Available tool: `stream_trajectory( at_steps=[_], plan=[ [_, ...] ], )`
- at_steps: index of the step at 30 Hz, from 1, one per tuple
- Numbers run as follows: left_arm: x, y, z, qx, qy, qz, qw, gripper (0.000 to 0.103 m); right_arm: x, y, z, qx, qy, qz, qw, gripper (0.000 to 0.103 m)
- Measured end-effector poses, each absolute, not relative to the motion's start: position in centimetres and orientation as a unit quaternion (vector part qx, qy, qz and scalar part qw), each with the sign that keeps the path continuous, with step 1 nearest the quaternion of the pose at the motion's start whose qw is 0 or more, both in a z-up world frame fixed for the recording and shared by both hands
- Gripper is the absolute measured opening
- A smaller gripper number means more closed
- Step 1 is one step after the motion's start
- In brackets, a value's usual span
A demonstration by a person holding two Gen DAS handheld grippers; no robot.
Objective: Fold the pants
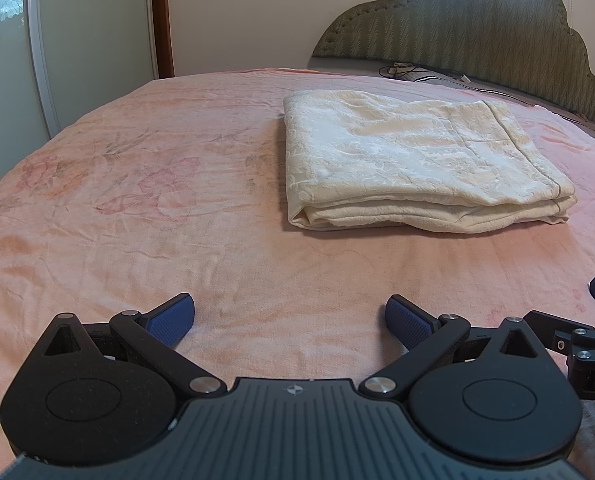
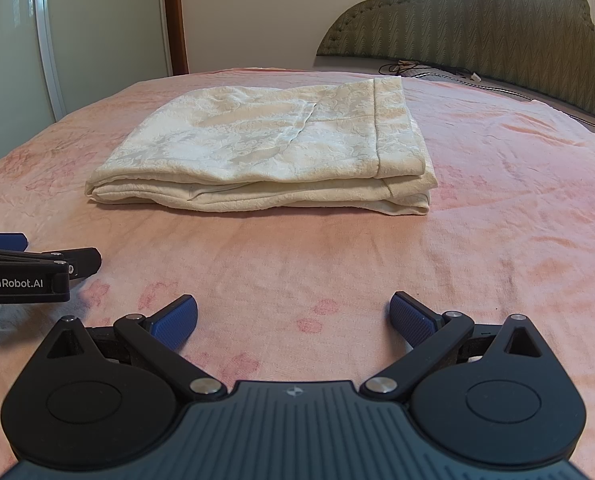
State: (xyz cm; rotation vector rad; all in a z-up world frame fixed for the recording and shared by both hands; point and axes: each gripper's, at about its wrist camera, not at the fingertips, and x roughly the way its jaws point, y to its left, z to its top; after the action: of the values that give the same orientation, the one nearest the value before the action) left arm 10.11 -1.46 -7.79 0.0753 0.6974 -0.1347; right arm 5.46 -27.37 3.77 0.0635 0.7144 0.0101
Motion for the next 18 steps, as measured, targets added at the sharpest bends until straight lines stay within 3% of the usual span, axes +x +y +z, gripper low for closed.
stream_trajectory(
  at_steps=[18],
  plan=[
    [9.96,-2.04,-7.61,0.041,0.334,-0.068,0.939,0.103,5.46,-27.68,3.78,0.042,0.347,-0.027,0.936,0.103]
  ],
)
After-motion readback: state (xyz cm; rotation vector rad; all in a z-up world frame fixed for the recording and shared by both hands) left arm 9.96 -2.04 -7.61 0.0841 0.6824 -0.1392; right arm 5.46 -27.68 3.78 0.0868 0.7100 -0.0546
